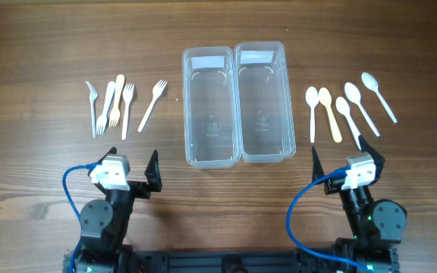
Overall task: Pack container
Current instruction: 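Raise both arms from rest toward the cutlery on each side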
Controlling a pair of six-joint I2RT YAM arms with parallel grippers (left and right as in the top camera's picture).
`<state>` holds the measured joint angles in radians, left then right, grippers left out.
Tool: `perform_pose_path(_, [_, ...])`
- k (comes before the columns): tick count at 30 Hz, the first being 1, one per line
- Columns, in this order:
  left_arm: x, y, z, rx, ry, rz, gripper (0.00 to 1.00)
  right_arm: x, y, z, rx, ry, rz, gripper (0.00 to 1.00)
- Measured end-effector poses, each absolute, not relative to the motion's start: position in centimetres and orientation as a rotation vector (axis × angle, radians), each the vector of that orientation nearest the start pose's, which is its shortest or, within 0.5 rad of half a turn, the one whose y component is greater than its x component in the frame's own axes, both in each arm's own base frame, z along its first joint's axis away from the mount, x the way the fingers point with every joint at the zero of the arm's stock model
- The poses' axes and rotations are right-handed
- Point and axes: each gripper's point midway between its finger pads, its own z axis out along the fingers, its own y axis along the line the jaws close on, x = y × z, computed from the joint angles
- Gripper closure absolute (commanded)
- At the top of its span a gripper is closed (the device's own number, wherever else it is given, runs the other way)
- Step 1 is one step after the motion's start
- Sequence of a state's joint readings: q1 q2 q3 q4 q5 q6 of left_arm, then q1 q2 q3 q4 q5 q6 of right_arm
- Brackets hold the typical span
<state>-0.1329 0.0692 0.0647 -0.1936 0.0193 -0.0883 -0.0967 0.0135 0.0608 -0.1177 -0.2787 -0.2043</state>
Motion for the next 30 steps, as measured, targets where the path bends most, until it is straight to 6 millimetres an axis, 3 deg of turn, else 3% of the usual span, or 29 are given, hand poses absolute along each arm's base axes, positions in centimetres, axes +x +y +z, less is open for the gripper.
perform_pose_path(19, [24.0,-3.6,14.2,0.055,1.772,-0.179,0.0,24.0,2.5,17.4,-0.303,1.6,0.001,0.0])
perform_pose_path(22, [23.9,-4.5,14.4,0.094,1.765,-0.227,0.0,23.8,3.5,17.6,-0.281,1.596,0.108,0.0])
perform_pose_path(25, [23.6,-5.8,14.8,0.149,1.751,-0.299,0.0,23.5,4.5,17.8,-0.163,1.613,0.322,0.0])
perform_pose_path(30, [23.5,-5.9,17.8,0.147,1.764,-0.305,0.0,23.5,5.4,18.3,-0.064,1.677,0.497,0.0])
